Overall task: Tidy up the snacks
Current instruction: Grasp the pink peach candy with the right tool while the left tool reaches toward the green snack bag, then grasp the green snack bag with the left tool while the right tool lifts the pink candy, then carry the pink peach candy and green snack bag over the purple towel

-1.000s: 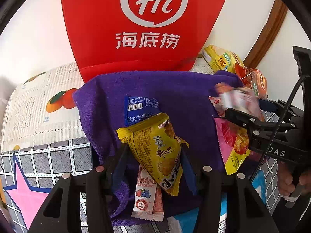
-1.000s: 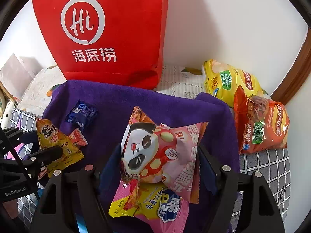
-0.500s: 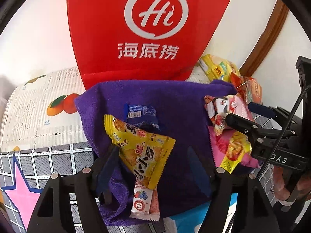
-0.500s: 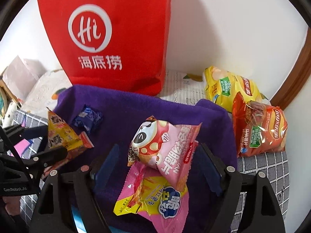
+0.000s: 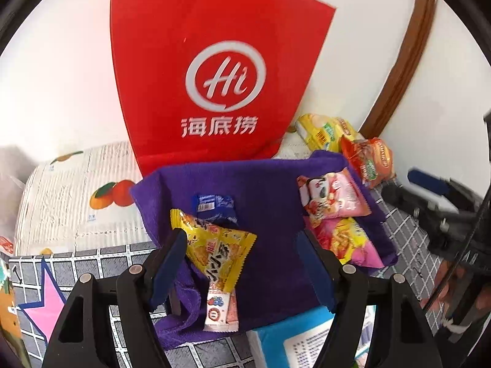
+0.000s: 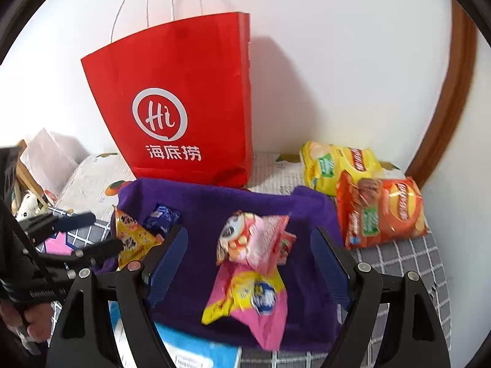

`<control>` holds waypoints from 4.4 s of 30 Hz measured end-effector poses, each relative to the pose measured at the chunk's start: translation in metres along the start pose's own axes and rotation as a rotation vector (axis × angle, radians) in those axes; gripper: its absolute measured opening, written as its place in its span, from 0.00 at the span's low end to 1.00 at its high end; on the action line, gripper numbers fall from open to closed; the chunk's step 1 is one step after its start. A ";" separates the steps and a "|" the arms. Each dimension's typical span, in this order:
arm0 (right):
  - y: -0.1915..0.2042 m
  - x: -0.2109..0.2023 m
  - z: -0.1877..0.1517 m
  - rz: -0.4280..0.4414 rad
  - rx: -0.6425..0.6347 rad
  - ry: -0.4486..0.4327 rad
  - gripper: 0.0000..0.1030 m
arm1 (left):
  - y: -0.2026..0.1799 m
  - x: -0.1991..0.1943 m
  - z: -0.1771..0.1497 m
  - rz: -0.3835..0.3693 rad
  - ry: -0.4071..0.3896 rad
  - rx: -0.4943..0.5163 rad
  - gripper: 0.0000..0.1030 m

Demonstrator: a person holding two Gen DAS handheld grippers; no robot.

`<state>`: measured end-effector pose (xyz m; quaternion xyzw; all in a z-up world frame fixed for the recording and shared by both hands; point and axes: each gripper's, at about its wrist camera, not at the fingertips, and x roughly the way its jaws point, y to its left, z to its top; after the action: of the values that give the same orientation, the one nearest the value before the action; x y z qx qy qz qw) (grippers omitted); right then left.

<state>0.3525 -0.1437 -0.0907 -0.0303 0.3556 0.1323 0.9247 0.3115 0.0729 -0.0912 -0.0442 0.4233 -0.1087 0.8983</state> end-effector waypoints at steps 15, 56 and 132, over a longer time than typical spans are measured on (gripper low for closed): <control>-0.014 -0.071 -0.106 0.026 0.009 0.092 0.67 | -0.034 -0.068 -0.046 0.007 -0.030 0.037 0.70; -0.010 -0.069 -0.249 0.018 -0.041 0.150 0.42 | -0.059 -0.071 -0.171 0.004 0.112 0.030 0.70; 0.032 -0.050 -0.010 0.059 -0.048 -0.119 0.41 | 0.003 -0.050 0.003 0.050 -0.110 -0.002 0.55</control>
<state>0.3020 -0.1257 -0.0638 -0.0339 0.2973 0.1696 0.9390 0.2836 0.0874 -0.0521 -0.0403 0.3745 -0.0834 0.9226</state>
